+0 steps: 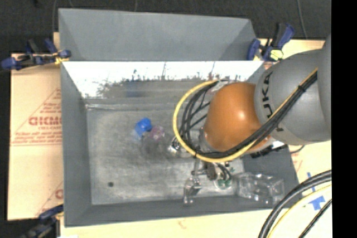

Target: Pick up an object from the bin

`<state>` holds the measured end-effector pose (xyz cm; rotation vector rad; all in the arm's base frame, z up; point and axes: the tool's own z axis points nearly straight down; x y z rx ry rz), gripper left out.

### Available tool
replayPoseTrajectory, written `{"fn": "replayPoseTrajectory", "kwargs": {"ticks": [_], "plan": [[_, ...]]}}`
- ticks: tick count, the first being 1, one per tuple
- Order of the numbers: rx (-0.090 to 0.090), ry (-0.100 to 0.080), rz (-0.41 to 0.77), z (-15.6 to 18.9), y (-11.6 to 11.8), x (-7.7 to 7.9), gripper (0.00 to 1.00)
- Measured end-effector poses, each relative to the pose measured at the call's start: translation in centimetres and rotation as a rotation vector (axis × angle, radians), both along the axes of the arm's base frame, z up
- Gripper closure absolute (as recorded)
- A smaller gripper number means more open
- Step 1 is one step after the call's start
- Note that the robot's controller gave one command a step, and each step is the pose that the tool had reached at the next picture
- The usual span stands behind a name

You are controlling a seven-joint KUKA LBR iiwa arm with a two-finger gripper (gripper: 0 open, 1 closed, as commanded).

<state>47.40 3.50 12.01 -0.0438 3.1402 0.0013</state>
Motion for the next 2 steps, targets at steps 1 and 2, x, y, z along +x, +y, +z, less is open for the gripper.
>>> {"fn": "replayPoseTrajectory", "kwargs": {"ticks": [1,2], "plan": [[0.003,-0.005,-0.019,-0.7,4.7,5.5,0.0],[0.001,-0.009,-0.021,2.0,3.5,9.8,0.0]]}}
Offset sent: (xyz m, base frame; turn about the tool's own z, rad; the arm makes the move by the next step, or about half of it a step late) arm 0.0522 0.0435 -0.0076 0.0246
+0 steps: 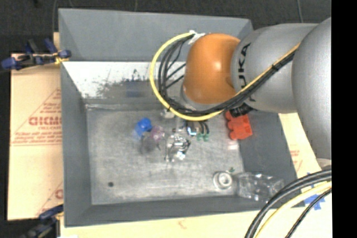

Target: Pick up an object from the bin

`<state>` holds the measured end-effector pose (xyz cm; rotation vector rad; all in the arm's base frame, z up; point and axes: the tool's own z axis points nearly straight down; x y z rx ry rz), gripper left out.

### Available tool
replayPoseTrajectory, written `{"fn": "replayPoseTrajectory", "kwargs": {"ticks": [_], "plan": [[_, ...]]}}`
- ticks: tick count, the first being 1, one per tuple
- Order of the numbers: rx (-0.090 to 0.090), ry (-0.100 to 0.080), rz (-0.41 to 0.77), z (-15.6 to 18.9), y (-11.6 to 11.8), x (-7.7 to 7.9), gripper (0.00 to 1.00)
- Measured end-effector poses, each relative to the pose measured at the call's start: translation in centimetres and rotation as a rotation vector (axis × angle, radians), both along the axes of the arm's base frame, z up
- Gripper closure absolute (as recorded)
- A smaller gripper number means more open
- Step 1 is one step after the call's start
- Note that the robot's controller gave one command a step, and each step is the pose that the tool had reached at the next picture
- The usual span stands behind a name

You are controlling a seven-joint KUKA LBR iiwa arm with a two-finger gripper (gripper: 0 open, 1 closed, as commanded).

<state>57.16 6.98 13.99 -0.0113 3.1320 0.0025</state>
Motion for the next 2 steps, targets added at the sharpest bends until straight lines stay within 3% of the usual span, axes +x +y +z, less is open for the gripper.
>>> {"fn": "replayPoseTrajectory", "kwargs": {"ticks": [1,2], "plan": [[-0.002,0.002,0.061,-6.39,3.05,3.46,0.0],[-0.001,-0.003,0.058,-5.9,2.97,3.59,1.0]]}}
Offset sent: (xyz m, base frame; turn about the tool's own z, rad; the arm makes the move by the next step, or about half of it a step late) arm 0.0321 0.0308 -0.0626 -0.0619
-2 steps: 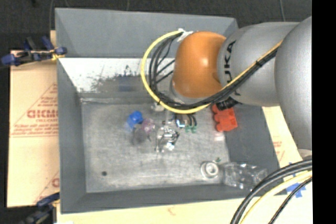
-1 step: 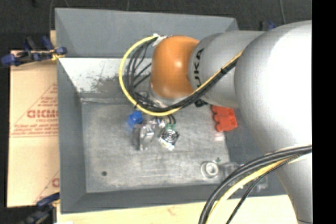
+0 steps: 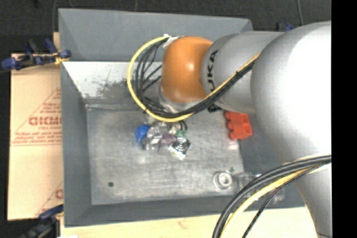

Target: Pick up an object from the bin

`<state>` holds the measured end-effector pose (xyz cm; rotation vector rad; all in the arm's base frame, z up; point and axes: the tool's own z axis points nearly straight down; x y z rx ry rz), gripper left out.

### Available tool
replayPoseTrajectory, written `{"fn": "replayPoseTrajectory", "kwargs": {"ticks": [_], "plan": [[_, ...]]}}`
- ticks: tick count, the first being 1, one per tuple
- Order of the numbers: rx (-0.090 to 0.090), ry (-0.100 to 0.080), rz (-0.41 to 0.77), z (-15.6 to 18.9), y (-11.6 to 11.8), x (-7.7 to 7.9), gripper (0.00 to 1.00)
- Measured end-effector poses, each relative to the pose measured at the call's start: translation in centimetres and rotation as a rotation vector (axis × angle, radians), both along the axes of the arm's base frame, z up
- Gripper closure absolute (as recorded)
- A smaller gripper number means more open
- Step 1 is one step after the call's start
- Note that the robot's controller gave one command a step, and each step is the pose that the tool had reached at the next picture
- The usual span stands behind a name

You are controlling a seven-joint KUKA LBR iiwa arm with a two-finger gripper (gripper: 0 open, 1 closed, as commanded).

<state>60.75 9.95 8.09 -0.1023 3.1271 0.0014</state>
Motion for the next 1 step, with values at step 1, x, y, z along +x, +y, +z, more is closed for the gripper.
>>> {"fn": "replayPoseTrajectory", "kwargs": {"ticks": [1], "plan": [[0.001,-0.001,-0.004,12.32,-0.05,0.71,1.0]]}}
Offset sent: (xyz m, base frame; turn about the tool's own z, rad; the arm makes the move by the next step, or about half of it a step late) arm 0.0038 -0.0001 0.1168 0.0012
